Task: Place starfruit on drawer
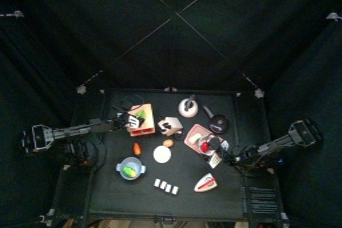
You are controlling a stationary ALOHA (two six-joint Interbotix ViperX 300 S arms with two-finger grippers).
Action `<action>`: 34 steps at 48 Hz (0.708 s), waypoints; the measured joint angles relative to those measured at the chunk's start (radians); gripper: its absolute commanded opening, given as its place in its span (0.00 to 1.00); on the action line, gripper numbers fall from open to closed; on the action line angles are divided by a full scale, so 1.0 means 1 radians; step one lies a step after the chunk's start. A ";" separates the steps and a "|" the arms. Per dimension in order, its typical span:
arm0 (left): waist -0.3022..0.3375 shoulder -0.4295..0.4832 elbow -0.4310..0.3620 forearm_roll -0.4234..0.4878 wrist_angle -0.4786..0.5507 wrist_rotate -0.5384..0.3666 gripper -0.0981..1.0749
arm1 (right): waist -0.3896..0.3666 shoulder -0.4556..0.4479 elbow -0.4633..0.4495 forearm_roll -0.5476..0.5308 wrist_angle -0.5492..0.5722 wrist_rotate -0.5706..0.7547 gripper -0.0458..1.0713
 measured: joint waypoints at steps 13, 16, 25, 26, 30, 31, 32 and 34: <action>0.002 -0.038 0.002 0.006 0.000 0.000 0.94 | 0.000 0.000 -0.002 0.000 0.000 0.000 0.92; 0.002 -0.049 0.002 0.006 0.002 0.000 0.94 | 0.000 0.000 0.000 -0.002 0.000 0.000 0.92; 0.000 -0.077 0.020 0.006 0.005 0.000 0.94 | 0.000 0.000 0.000 0.000 0.000 0.000 0.92; 0.000 -0.078 0.021 0.006 0.005 0.002 0.94 | -0.002 0.000 0.000 0.000 0.000 0.000 0.92; 0.002 -0.087 0.029 0.006 0.005 0.000 0.94 | 0.000 0.000 0.000 0.000 0.000 0.000 0.92; 0.000 -0.089 0.031 0.006 0.005 0.002 0.94 | 0.000 0.000 0.000 0.000 0.000 0.000 0.92; 0.000 -0.092 0.032 0.006 0.005 0.000 0.94 | 0.000 0.000 0.000 0.000 0.000 0.000 0.92; 0.000 -0.097 0.034 0.006 0.005 0.002 0.94 | 0.000 0.000 -0.002 0.000 0.000 0.000 0.92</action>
